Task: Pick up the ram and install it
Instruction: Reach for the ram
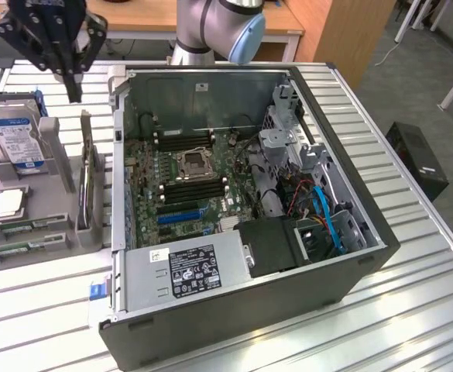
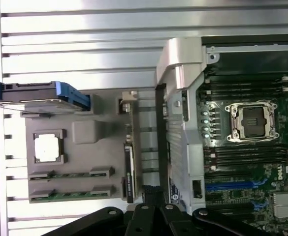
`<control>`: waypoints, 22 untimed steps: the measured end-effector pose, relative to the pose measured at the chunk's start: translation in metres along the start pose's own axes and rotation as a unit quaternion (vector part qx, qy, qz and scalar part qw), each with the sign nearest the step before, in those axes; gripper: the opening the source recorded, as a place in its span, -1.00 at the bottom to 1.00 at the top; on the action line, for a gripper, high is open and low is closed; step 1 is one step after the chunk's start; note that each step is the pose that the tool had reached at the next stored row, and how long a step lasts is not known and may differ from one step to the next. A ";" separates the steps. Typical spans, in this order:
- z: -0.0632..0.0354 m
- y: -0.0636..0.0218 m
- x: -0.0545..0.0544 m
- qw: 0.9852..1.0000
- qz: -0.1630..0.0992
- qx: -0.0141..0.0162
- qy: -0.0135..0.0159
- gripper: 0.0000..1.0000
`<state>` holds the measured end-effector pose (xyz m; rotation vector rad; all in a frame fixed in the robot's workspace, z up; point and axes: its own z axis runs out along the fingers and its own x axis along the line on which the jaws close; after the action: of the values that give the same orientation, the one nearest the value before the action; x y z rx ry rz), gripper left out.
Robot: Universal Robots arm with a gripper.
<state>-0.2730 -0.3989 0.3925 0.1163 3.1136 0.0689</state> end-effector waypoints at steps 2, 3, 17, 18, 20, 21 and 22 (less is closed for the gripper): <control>-0.0002 -0.0006 0.009 1.000 0.000 0.000 0.000 -0.79; -0.0002 -0.0009 0.013 1.000 0.000 0.000 0.000 -0.79; -0.0010 -0.0057 0.076 1.000 0.000 0.000 0.000 -0.79; -0.0010 -0.0060 0.080 1.000 0.000 0.000 0.000 -0.79; -0.0011 -0.0065 0.088 1.000 0.000 0.000 0.000 -0.79; -0.0011 -0.0068 0.091 1.000 0.000 0.000 0.000 -0.79; -0.0011 -0.0071 0.095 1.000 0.000 0.000 0.000 -0.79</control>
<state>-0.3679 -0.3989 0.3911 0.1166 3.1144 0.0689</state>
